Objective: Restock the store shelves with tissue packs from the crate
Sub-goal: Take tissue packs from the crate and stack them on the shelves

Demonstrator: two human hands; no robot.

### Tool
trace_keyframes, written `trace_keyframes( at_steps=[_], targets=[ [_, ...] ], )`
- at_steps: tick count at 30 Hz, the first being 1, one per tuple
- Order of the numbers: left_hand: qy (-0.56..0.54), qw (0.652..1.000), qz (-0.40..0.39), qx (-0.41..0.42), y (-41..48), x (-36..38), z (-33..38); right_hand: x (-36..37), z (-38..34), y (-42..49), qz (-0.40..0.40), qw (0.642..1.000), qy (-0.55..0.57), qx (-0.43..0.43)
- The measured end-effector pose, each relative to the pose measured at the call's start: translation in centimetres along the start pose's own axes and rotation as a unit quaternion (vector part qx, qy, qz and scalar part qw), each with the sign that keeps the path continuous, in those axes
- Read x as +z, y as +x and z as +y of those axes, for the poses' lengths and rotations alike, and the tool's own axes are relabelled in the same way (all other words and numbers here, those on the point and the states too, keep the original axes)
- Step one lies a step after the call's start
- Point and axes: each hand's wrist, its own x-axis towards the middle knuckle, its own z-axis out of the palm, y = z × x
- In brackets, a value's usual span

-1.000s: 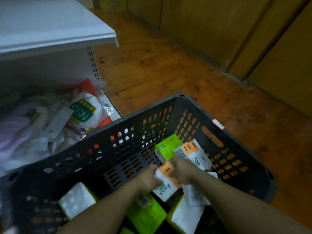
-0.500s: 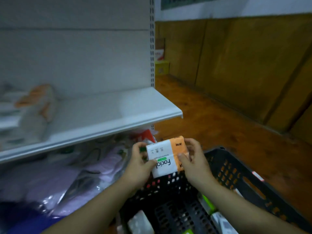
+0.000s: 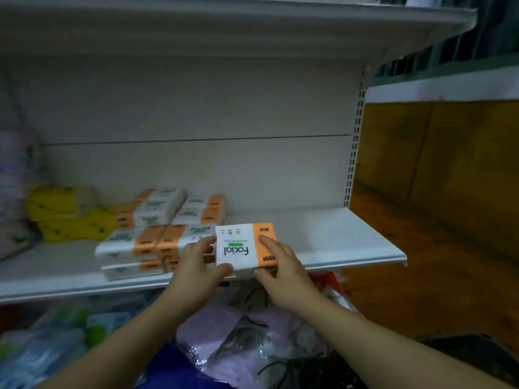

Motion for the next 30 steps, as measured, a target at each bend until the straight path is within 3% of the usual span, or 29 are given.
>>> trace_keyframes(
  at_steps=[5, 11, 18, 25, 30],
  targets=[
    [0.049, 0.995, 0.037, 0.082, 0.3, -4.2, -0.5, 3.7, -2.7, 2.4, -0.011, 0.999, -0.029, -0.024],
    [0.205, 0.969, 0.133, 0.037, 3.5, -7.4, -2.5, 6.4, -5.5, 6.3, -0.005, 0.995, -0.091, -0.029],
    [0.396, 0.909, 0.084, 0.099, 6.3, -8.6, -3.3, 7.6, -6.0, 8.9, 0.036, 0.982, -0.181, -0.033],
    [0.411, 0.902, 0.063, 0.118, 7.1, -7.6, -3.2, 7.4, -4.8, 10.4, 0.053, 0.982, -0.179, -0.028],
    [0.322, 0.935, 0.095, 0.117, 6.5, -7.4, -3.7, 7.2, -4.6, 10.0, 0.054, 0.988, -0.136, -0.040]
  ],
)
